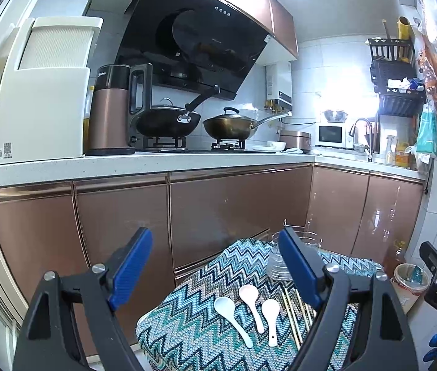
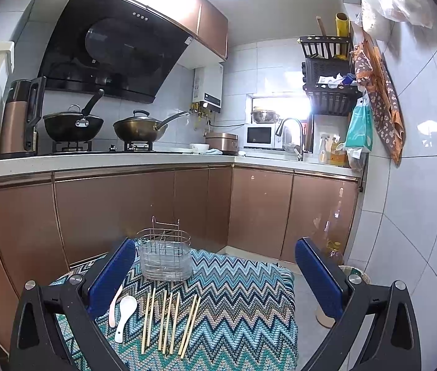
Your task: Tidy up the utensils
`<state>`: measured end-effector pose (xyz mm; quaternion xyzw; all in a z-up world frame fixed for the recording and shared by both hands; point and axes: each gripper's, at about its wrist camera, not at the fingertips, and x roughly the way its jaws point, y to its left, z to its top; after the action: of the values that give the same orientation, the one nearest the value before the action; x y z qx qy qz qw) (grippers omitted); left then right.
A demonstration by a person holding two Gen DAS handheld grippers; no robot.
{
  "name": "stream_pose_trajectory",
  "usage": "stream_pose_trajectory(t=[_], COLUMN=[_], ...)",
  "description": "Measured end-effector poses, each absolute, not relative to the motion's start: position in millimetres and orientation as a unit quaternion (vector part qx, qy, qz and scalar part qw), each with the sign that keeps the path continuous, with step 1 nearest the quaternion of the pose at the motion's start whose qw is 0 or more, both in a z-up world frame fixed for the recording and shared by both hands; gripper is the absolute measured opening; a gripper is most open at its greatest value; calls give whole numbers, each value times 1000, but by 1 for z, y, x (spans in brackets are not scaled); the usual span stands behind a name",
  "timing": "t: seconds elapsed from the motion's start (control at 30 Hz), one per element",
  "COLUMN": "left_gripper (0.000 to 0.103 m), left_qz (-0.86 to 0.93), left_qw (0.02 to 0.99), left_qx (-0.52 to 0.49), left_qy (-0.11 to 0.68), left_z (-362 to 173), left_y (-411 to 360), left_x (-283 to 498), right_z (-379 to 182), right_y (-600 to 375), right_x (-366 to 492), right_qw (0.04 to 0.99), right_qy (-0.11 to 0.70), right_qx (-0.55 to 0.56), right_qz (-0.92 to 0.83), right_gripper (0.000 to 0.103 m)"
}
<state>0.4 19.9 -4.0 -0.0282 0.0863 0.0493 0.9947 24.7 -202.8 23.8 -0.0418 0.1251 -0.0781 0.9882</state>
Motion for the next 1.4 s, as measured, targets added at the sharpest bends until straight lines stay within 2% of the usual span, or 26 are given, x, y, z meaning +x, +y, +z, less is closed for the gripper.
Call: stream_pose_trajectory(t=[0.93,1.4], left_gripper=[83,85], left_qz=[38,12], left_qw=[992,988], left_qx=[-47,-63], left_qy=[108,139], left_z=[-16,-27], left_y=[30,28], left_x=[20,44], right_z=[15,-2], right_y=[-222,-231], right_x=[39,62], right_qw=[986,980], right_qy=[140,179], right_qx=[-23,-29], right_qz=[-85,-82], right_gripper=[103,103])
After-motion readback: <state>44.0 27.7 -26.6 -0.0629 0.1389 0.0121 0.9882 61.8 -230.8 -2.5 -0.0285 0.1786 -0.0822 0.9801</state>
